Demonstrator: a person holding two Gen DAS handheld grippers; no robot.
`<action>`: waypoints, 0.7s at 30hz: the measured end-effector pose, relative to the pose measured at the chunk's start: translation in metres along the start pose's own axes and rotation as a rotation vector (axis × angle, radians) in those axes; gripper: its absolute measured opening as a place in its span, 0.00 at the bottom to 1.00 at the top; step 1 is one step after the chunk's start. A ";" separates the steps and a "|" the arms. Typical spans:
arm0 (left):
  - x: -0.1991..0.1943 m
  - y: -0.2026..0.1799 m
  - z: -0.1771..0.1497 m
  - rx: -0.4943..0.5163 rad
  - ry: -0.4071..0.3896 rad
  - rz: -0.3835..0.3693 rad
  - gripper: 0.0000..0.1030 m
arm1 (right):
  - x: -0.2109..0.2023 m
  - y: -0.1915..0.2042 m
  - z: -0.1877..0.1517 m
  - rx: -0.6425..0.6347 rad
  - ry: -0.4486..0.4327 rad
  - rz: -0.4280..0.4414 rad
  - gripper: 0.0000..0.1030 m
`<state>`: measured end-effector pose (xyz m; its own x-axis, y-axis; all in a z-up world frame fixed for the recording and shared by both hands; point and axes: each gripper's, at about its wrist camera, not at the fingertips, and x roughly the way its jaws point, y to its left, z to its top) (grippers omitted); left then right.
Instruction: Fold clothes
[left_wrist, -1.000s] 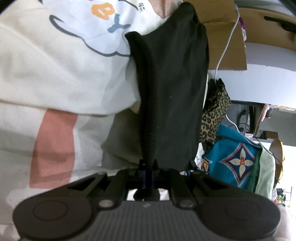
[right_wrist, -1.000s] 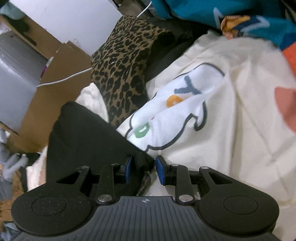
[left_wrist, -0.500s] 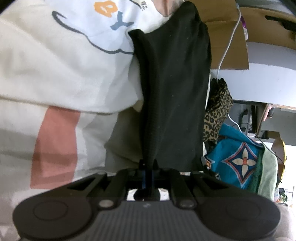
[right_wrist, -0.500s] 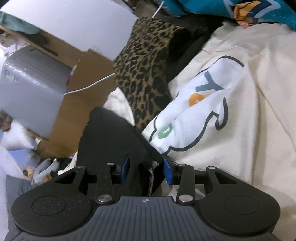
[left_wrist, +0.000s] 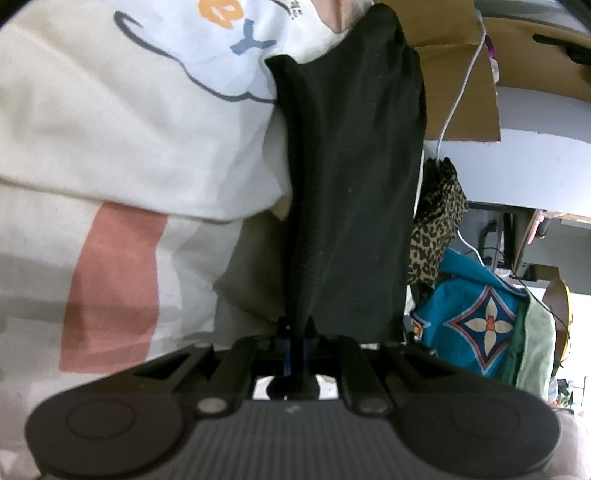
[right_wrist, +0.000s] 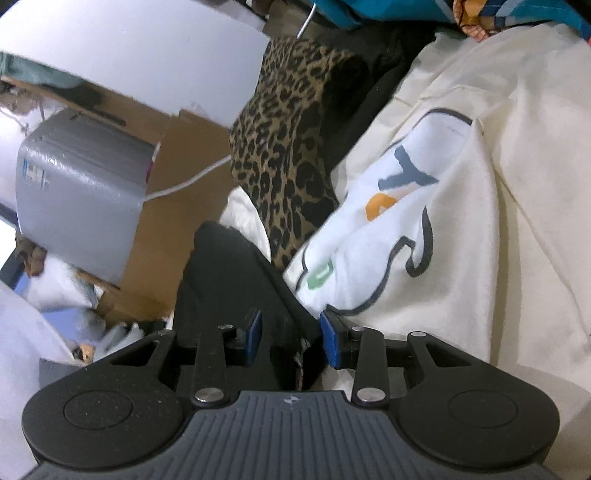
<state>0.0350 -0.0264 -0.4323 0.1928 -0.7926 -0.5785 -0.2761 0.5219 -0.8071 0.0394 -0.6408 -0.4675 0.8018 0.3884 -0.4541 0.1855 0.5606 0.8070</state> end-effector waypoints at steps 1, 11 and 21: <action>0.000 0.000 0.000 0.001 0.001 0.001 0.06 | 0.000 0.001 0.000 -0.013 0.016 -0.017 0.37; 0.003 0.004 0.000 0.003 0.006 0.016 0.06 | 0.003 -0.001 -0.007 0.009 0.048 -0.013 0.39; 0.007 0.005 -0.001 0.005 0.005 0.021 0.06 | -0.003 0.012 -0.002 -0.035 0.027 0.083 0.38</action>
<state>0.0336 -0.0296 -0.4405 0.1824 -0.7827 -0.5951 -0.2756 0.5403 -0.7951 0.0377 -0.6340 -0.4575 0.7982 0.4535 -0.3966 0.0991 0.5505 0.8289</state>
